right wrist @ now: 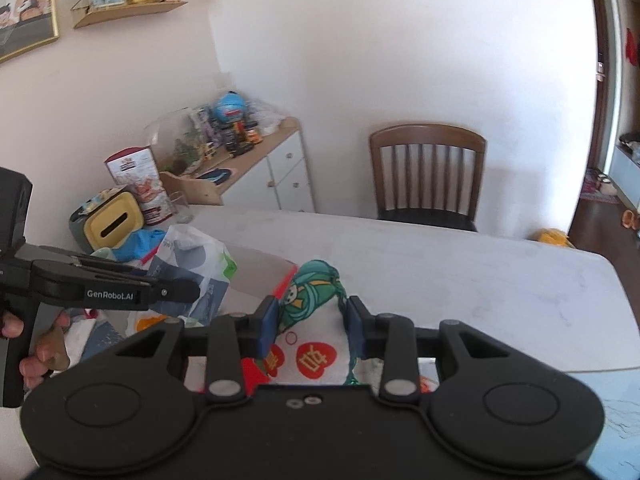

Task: Organize objects
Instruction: 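Carry both items into the red box and open both grippers, then move both grippers back to the pile near the clear snack bag and teal soap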

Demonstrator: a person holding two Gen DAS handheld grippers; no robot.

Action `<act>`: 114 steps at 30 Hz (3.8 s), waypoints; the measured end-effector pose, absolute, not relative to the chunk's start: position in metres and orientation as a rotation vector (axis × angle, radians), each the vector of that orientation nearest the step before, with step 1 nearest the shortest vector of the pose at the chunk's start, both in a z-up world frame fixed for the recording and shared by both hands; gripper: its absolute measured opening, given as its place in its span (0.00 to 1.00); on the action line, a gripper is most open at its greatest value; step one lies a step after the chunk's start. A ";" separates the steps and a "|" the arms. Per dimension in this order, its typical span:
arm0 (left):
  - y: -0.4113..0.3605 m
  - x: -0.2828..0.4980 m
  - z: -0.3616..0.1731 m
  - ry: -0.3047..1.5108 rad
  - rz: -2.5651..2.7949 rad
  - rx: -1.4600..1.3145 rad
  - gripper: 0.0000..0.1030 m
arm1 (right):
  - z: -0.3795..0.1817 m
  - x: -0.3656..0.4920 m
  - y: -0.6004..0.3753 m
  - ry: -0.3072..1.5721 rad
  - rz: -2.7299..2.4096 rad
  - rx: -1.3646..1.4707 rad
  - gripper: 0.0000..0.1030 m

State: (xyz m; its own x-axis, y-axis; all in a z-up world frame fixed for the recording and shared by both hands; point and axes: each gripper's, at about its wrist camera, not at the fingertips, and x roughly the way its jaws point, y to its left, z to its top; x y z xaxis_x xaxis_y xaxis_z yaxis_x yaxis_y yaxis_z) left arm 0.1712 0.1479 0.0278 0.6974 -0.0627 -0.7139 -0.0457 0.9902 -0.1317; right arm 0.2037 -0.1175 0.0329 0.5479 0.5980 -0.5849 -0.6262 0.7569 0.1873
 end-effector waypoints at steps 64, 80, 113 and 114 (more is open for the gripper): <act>0.243 0.257 -0.068 1.009 0.031 0.017 0.58 | -0.066 0.197 0.077 0.826 0.762 -0.348 0.52; 0.231 0.202 -0.011 0.896 0.054 -0.001 0.65 | -0.023 0.181 0.041 0.773 0.816 -0.219 0.66; 0.128 0.115 0.009 0.798 0.049 -0.056 0.91 | 0.012 0.155 -0.137 0.691 0.825 -0.090 0.95; 0.122 0.116 0.007 0.800 0.038 -0.056 0.91 | 0.010 0.157 -0.144 0.695 0.816 -0.090 0.95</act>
